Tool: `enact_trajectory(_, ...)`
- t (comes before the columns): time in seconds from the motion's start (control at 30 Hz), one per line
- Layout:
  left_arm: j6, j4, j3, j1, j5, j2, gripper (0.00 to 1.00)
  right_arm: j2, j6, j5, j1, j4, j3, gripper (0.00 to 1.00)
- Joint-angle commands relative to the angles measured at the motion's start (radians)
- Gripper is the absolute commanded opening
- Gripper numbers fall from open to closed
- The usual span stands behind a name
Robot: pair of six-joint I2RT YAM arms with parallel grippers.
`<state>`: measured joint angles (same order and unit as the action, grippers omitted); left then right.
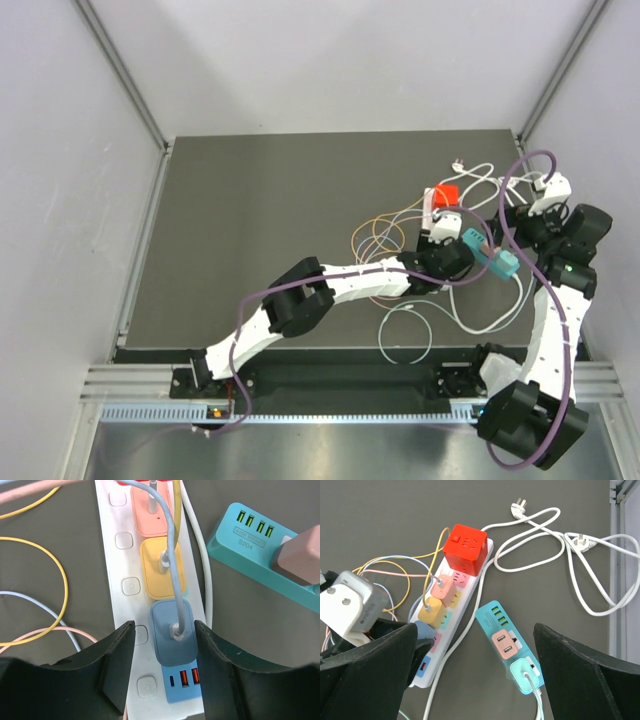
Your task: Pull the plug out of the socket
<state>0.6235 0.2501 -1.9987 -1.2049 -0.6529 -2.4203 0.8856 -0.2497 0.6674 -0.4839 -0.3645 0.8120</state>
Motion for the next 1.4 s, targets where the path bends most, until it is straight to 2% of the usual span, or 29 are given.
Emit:
enact_trajectory(0.0,-0.019,0.003,-0.061,-0.007,-0.074,-0.031,0.55,-0.016,0.006,0.034,-0.019,0.019,0.004,1.00)
enact_trajectory(0.07,-0.030,0.006,-0.071,-0.005,-0.092,-0.039,0.51,-0.017,0.006,0.037,-0.022,0.018,0.006,1.00)
enact_trajectory(0.1,-0.031,0.003,-0.071,-0.005,-0.099,-0.042,0.40,-0.019,0.006,0.037,-0.022,0.019,0.004,1.00)
enact_trajectory(0.17,-0.039,0.002,-0.068,-0.005,-0.117,-0.039,0.24,-0.017,0.006,0.038,-0.024,0.018,0.003,1.00)
enact_trajectory(0.2,-0.044,0.002,-0.064,-0.005,-0.123,-0.028,0.09,-0.017,0.004,0.041,-0.025,0.016,0.004,1.00)
enact_trajectory(0.3,-0.074,-0.057,-0.013,-0.005,-0.146,0.027,0.00,-0.016,0.001,0.046,-0.027,0.012,0.004,1.00)
enact_trajectory(0.5,-0.171,-0.191,0.156,0.016,-0.137,0.174,0.00,-0.001,-0.011,0.067,-0.028,0.006,0.000,1.00)
enact_trajectory(0.77,-0.228,-0.371,0.475,0.126,0.093,0.368,0.00,0.090,-0.017,0.210,-0.006,-0.033,-0.002,1.00)
enact_trajectory(0.9,-0.215,-0.439,0.639,0.200,0.185,0.470,0.00,0.199,0.006,0.271,0.071,-0.036,0.006,1.00)
enact_trajectory(1.0,-0.220,-0.498,0.725,0.241,0.268,0.527,0.00,0.271,0.049,0.273,0.189,-0.004,0.003,1.00)
enact_trajectory(1.07,-0.220,-0.532,0.761,0.257,0.308,0.561,0.00,0.297,0.134,0.268,0.293,0.045,-0.005,1.00)
enact_trajectory(1.1,-0.220,-0.543,0.791,0.269,0.337,0.572,0.00,0.324,0.177,0.265,0.324,0.135,-0.026,1.00)
enact_trajectory(1.13,-0.222,-0.552,0.805,0.272,0.348,0.581,0.00,0.337,0.295,0.261,0.374,0.189,-0.042,1.00)
enact_trajectory(1.2,-0.225,-0.569,0.827,0.280,0.360,0.604,0.00,0.378,0.428,0.235,0.412,0.400,-0.097,1.00)
enact_trajectory(1.23,-0.223,-0.575,0.848,0.281,0.364,0.610,0.00,0.395,0.549,0.224,0.438,0.474,-0.111,1.00)
enact_trajectory(1.3,-0.219,-0.597,0.885,0.289,0.375,0.636,0.00,0.453,0.684,0.184,0.461,0.582,-0.132,1.00)
enact_trajectory(1.37,-0.203,-0.610,0.911,0.297,0.394,0.662,0.00,0.501,0.746,0.144,0.502,0.691,-0.126,1.00)
